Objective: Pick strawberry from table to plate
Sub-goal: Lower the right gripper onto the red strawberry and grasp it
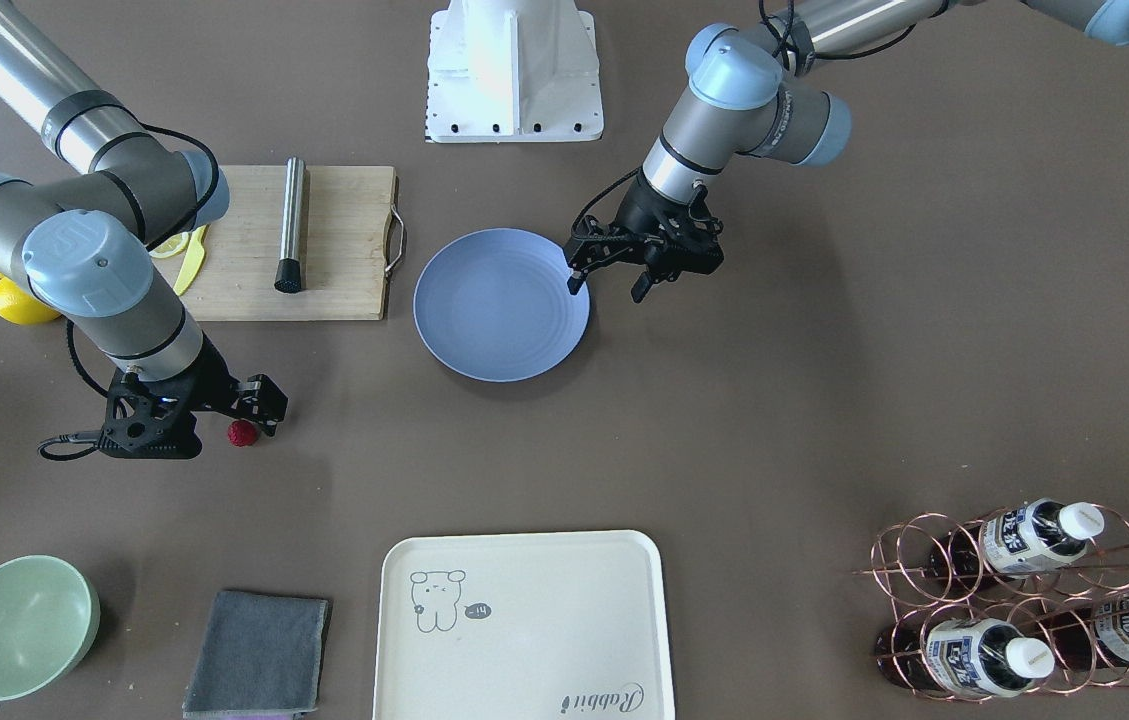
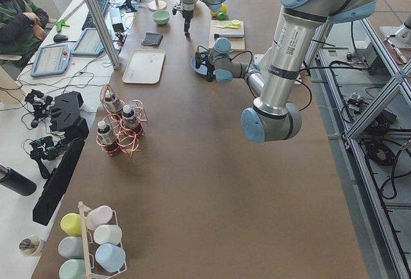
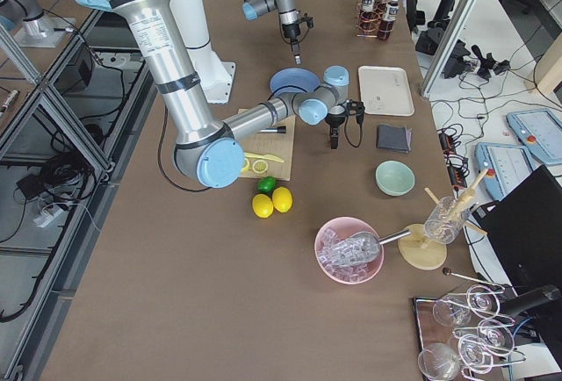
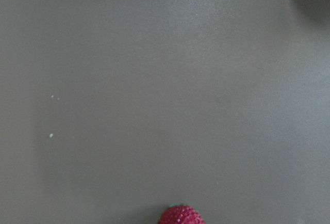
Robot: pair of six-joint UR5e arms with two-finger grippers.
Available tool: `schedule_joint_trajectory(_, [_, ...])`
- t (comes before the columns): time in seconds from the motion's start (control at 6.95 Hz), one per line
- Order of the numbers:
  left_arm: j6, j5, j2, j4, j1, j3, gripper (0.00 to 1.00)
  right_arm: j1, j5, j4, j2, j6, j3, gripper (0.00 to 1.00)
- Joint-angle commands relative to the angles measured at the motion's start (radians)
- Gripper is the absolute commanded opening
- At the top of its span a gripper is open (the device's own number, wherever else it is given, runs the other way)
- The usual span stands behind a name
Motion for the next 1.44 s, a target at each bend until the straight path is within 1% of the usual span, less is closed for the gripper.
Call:
schedule_joint_trajectory(0.0, [0.014,0.000,0.000,-0.001,-0.003,0.000,0.98,-0.002,-0.002,0.000,0.003,0.001,-0.009,0.86])
schedule_joint_trajectory(0.14, [0.014,-0.002,0.000,-0.001,-0.003,0.000,0.98,-0.004,-0.005,0.000,0.003,0.001,-0.010,0.46])
schedule_joint_trajectory(0.29, [0.014,0.000,0.000,-0.001,-0.003,0.000,0.98,-0.004,-0.005,0.000,0.003,-0.001,-0.010,0.03])
schedule_joint_trajectory(0.43, [0.014,-0.002,0.000,-0.001,-0.009,0.000,0.98,-0.013,-0.018,-0.001,0.004,-0.001,-0.010,0.00])
schedule_joint_trajectory(0.72, [0.016,-0.006,-0.001,0.000,-0.023,-0.003,0.98,0.002,-0.025,-0.001,0.035,0.002,-0.007,0.00])
schedule_joint_trajectory(0.86, [0.016,-0.067,-0.005,0.013,-0.076,-0.035,0.98,0.024,-0.014,-0.006,0.059,0.002,0.002,0.00])
schedule_joint_trajectory(1.01, [0.061,-0.119,0.003,0.020,-0.153,-0.052,0.98,0.030,0.017,-0.013,0.087,0.005,0.010,0.00])
schedule_joint_trajectory(1.15, [0.171,-0.123,0.065,0.020,-0.173,-0.073,0.98,0.022,0.018,-0.016,0.092,0.043,0.055,0.00])
schedule_joint_trajectory(1.29, [0.303,-0.120,0.078,0.063,-0.234,-0.072,0.98,-0.019,0.006,-0.018,0.092,0.100,0.106,0.00])
